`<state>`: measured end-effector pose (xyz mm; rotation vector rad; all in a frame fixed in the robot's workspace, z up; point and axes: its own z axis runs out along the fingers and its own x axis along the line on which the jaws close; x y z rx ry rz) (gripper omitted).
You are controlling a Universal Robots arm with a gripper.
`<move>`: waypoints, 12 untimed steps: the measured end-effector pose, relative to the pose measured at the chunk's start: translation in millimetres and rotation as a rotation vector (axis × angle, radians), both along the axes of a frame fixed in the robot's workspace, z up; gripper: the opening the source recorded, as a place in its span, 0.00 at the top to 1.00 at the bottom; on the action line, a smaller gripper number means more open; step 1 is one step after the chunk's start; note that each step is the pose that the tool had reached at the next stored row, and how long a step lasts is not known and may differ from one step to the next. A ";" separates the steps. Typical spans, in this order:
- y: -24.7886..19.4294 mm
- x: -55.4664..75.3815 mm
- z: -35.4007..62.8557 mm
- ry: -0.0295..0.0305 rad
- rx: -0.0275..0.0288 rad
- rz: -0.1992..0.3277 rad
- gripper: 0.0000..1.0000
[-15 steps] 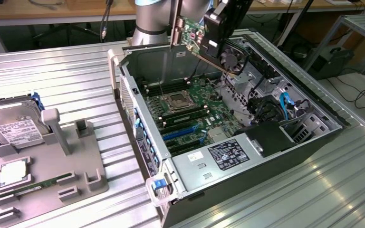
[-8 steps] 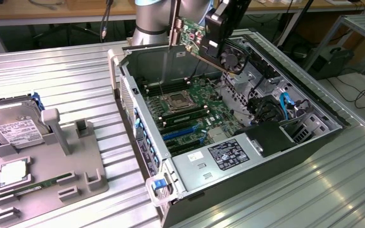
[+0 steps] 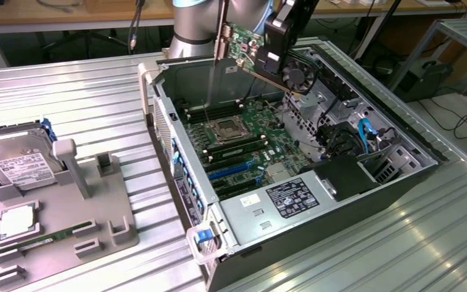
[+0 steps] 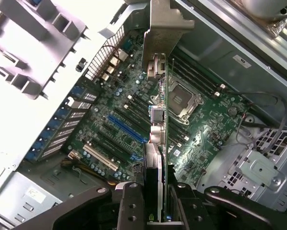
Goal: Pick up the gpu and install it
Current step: 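Insert the gpu into the slot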
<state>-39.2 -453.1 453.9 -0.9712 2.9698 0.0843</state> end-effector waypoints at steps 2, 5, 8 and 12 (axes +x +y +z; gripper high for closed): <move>0.0 -0.1 0.0 0.0000 0.0000 0.022 0.73; 0.0 -0.4 0.0 0.0000 0.0000 0.052 0.73; 0.0 -0.8 0.0 0.0000 0.0000 0.079 0.73; -0.1 -1.3 0.0 0.0000 0.0001 0.120 0.73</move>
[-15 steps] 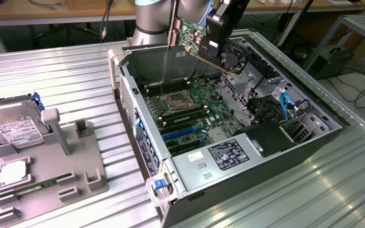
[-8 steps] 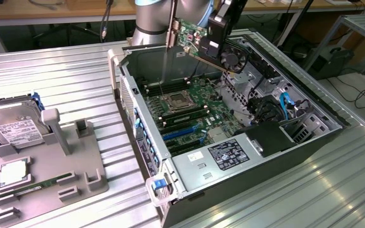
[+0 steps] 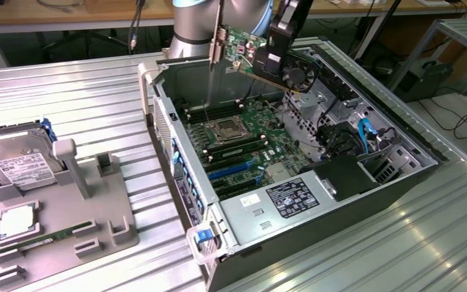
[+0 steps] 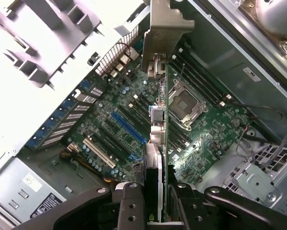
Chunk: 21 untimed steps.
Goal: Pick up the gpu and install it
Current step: 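Insert the gpu into the slot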
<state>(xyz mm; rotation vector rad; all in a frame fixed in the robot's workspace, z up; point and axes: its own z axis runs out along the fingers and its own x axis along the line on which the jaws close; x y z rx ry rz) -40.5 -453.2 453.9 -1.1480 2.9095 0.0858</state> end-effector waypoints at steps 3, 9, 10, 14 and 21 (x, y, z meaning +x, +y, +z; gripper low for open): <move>0.0 -0.2 0.0 0.0000 -0.0001 0.022 0.73; -0.1 -0.5 0.0 0.0000 -0.0001 0.065 0.73; -0.1 -0.6 0.0 0.0000 -0.0001 0.073 0.73; -0.1 -0.7 0.0 0.0000 -0.0001 0.109 0.73; -0.1 -0.8 0.0 0.0000 0.0000 0.174 0.73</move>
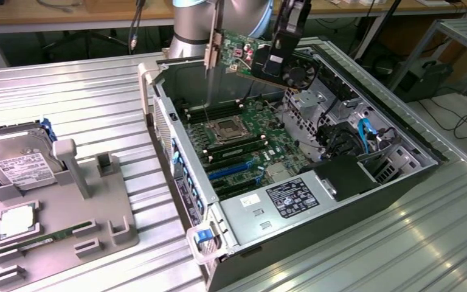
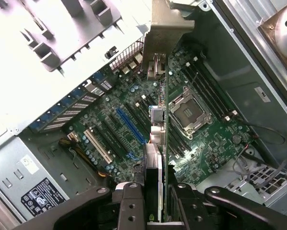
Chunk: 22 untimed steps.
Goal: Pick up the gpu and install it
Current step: 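Insert the gpu into the slot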
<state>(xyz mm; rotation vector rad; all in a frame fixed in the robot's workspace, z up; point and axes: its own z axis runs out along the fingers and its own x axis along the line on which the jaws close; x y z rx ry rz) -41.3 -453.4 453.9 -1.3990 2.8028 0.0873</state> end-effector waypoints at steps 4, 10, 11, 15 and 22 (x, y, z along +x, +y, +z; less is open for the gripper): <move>0.0 0.0 0.0 0.0000 0.0000 0.032 0.73; 0.0 0.0 0.0 0.0000 0.0000 0.080 0.73; 0.0 0.0 0.0 0.0000 -0.0001 0.089 0.73; 0.0 -0.1 0.0 0.0000 -0.0001 0.129 0.73; 0.0 -0.1 0.0 0.0000 -0.0001 0.180 0.73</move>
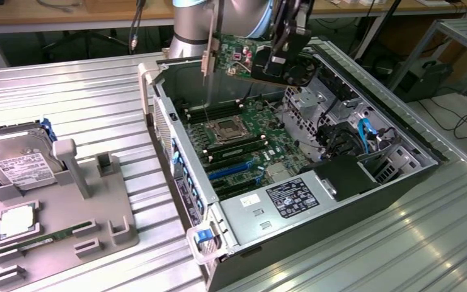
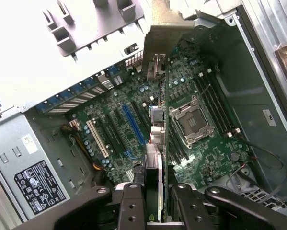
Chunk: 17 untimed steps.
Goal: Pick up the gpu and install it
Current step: 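Insert the gpu into the slot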
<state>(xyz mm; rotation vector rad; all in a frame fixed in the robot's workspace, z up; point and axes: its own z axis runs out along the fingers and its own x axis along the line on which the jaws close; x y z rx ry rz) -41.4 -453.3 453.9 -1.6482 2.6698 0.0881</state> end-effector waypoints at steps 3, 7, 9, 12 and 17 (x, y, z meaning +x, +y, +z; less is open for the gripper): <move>0.0 0.0 0.0 0.0000 0.0000 0.029 0.73; 0.0 0.0 -0.3 -0.0006 0.0000 0.050 0.73; 0.1 0.1 -0.6 -0.0082 -0.0037 0.054 0.73; 0.0 0.1 -1.1 -0.0178 -0.0080 0.060 0.73; 0.0 0.0 -1.2 -0.0180 -0.0099 0.090 0.73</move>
